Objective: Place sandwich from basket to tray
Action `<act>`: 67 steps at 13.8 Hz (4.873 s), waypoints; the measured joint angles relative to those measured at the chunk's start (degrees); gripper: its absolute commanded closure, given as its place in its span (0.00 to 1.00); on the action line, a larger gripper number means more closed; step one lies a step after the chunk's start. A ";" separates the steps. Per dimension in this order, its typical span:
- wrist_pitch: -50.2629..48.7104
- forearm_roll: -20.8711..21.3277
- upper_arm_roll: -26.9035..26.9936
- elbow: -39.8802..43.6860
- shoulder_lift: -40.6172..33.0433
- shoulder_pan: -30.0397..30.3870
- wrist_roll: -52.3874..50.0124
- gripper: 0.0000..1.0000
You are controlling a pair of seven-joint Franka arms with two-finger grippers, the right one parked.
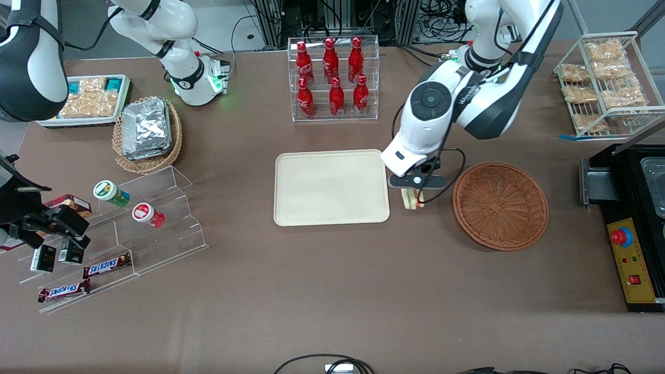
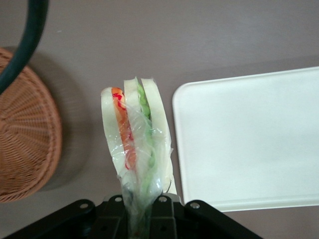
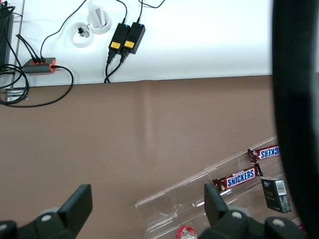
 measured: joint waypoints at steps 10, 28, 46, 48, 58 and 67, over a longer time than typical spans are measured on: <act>6.27 4.65 -0.03 0.00 9.22 -9.31 -3.23 0.89; 11.21 11.65 0.15 0.04 18.87 -13.66 -11.52 0.78; -2.11 13.91 0.81 17.70 18.69 -5.22 -23.59 0.01; -2.28 13.18 0.82 19.39 18.20 -1.37 -23.50 0.01; -10.63 9.30 0.75 20.44 13.34 7.67 -17.47 0.01; -24.51 -0.99 12.72 20.52 -0.26 10.49 12.99 0.01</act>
